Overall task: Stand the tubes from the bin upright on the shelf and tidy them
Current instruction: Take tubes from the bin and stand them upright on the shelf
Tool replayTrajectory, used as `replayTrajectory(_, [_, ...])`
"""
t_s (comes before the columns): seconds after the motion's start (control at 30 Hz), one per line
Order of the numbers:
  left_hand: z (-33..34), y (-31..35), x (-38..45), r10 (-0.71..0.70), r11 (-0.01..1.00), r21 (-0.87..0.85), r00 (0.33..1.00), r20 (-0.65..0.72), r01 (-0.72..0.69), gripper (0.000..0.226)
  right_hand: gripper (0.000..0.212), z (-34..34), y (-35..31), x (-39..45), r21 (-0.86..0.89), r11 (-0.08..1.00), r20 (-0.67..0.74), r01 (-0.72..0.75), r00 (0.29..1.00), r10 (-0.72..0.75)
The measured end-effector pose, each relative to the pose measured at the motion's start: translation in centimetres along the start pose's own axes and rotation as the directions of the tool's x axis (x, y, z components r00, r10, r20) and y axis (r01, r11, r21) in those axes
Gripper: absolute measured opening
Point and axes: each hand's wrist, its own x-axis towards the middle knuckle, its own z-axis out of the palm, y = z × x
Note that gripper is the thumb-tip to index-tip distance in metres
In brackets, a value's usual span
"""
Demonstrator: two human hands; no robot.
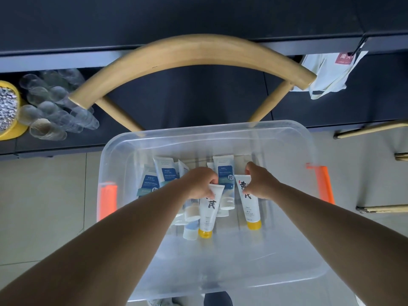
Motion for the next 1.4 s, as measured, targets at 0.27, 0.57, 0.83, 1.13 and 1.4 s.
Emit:
replayTrajectory(0.27, [-1.3,2.3,-1.8,0.057,0.995,-0.069,0.991,-0.118,-0.066,0.018,0.035,-2.1,0.5,-3.0,0.027,0.995,-0.172,0.097,0.981,-0.091])
replayTrajectory(0.57, [-3.0,3.2,-4.4,-0.002,0.997,-0.071,0.957,-0.290,-0.020,0.020,0.032,-3.4,-0.4,-5.2,0.012,0.985,-0.380,0.172,0.912,-0.154])
replayTrajectory(0.83, [-4.1,3.6,-5.6,-0.046,0.998,-0.061,0.915,-0.402,0.024,0.023,0.033,-2.9,-0.3,-5.9,-0.001,0.989,-0.397,0.150,0.907,-0.138])
replayTrajectory(1.13, [-3.4,3.5,-5.9,0.023,0.993,0.113,0.913,-0.407,0.026,0.040,0.047,-3.6,-0.4,-6.1,-0.112,0.978,-0.301,0.176,0.932,-0.202])
replayTrajectory(1.4, [-4.0,4.1,-4.3,0.002,0.993,0.111,0.927,-0.375,0.043,0.032,0.047,-4.3,-0.2,-5.9,-0.156,0.968,-0.242,0.196,0.943,-0.230])
